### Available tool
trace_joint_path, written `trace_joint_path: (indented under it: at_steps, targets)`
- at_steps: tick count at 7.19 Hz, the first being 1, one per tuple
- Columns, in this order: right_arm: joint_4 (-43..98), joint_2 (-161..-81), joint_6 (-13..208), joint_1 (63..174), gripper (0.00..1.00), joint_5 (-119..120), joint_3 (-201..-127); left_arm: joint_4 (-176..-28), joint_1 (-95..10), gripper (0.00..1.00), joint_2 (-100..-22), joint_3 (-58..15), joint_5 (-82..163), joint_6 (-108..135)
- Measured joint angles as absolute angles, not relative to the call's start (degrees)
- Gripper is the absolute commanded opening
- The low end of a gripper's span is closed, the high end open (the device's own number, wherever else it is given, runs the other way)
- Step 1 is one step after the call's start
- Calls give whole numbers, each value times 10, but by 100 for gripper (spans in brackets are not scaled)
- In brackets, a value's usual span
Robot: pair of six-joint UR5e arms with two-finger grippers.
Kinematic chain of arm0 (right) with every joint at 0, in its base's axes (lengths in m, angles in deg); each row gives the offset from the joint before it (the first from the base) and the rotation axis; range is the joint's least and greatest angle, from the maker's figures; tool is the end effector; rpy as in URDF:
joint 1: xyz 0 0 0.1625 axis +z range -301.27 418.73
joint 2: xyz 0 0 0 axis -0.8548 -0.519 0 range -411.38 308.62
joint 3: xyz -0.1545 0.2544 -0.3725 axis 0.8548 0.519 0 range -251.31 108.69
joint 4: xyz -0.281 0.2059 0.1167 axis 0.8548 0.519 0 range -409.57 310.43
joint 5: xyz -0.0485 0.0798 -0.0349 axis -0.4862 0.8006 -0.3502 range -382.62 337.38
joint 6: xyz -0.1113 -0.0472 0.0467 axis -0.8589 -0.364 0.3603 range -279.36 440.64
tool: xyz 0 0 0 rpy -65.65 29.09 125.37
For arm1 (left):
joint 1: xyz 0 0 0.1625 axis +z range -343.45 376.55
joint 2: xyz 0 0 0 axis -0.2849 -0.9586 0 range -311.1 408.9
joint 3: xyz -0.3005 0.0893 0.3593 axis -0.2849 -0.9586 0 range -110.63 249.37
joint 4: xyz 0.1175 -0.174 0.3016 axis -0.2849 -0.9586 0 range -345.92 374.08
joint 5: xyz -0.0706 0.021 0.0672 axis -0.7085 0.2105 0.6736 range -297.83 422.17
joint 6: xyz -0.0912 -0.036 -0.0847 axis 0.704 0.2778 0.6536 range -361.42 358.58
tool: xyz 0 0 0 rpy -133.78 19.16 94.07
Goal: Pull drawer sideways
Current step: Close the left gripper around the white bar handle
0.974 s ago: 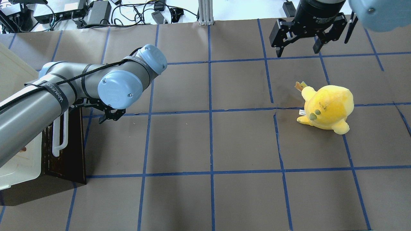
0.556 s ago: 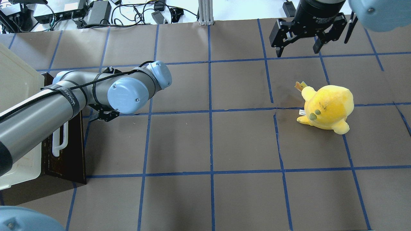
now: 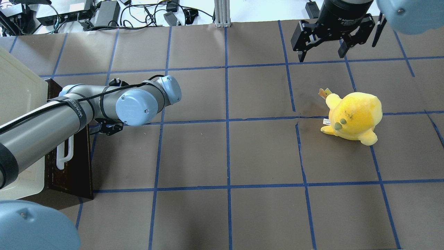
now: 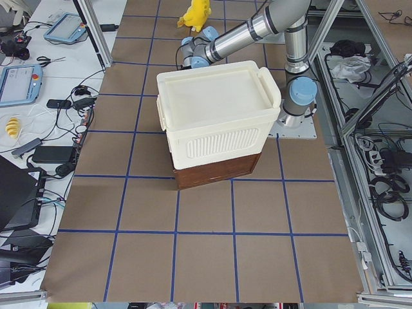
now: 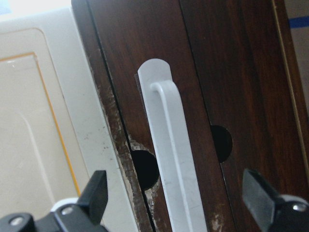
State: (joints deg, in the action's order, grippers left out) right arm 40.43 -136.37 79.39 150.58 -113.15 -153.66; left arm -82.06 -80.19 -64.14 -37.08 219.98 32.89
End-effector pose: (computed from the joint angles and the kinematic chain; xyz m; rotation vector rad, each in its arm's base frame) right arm 0.1479 -0.4846 0.5284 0.0844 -3.1305 0.0723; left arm -0.0703 -0.4806 0.2780 0.0647 1.8463 0.2812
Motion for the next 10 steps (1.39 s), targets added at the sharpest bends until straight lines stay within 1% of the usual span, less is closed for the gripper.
trace_joint_path:
  at_steps: [3, 4, 5, 6, 7, 9, 10]
  targets:
    - [404, -1364, 794, 1506, 100, -1131, -1537, -835, -789, 99, -643, -383, 2206, 354]
    - [404, -1364, 794, 1506, 100, -1131, -1537, -840, -784, 83, -644, -388, 2219, 365]
    - [404, -1364, 794, 1506, 100, -1131, -1537, -843, -781, 62, -644, -391, 2227, 372]
    - [404, -1364, 794, 1506, 100, -1131, -1537, -844, -778, 47, -644, -392, 2230, 376]
    - [404, -1364, 794, 1506, 100, -1131, -1537, -845, -777, 37, -645, -392, 2229, 377]
    - [404, -1364, 794, 1506, 100, -1131, -1537, -846, -777, 27, -646, -392, 2225, 378]
    - [404, -1364, 794, 1506, 100, -1131, -1537, -846, -777, 18, -647, -392, 2222, 379]
